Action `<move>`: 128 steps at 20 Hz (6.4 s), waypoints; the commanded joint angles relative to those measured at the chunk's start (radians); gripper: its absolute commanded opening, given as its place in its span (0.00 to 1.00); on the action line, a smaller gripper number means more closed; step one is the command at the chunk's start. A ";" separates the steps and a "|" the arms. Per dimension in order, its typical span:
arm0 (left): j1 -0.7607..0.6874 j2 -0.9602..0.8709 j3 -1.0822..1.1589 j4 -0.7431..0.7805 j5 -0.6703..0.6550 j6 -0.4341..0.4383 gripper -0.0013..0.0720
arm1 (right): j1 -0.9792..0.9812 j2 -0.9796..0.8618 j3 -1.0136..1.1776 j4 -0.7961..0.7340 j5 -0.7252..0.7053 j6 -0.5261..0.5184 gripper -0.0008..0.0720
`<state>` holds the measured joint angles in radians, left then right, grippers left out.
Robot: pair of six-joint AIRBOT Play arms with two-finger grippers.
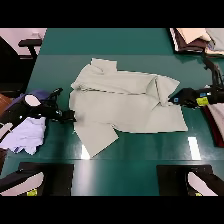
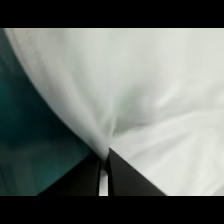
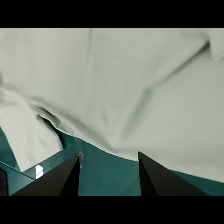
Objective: Fold the shirts.
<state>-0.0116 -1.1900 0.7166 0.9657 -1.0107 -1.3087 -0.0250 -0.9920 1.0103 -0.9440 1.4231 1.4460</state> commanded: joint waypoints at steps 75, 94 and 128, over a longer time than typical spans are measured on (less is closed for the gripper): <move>0.045 -0.438 0.836 0.211 -0.256 -0.068 0.05 | 0.078 -0.645 0.627 -0.462 -0.088 0.019 0.03; 0.050 0.170 0.132 0.365 -0.261 -0.233 0.60 | 0.004 -0.172 0.133 -0.311 -0.103 0.018 0.64; -0.056 0.340 -0.151 0.014 -0.126 -0.176 0.05 | -0.342 0.074 -0.517 -0.177 -0.004 0.018 0.77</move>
<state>-0.0673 -0.8505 0.5468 0.9768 -1.1301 -1.4921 -0.3340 -0.9207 0.5995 -1.2018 1.4517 1.4639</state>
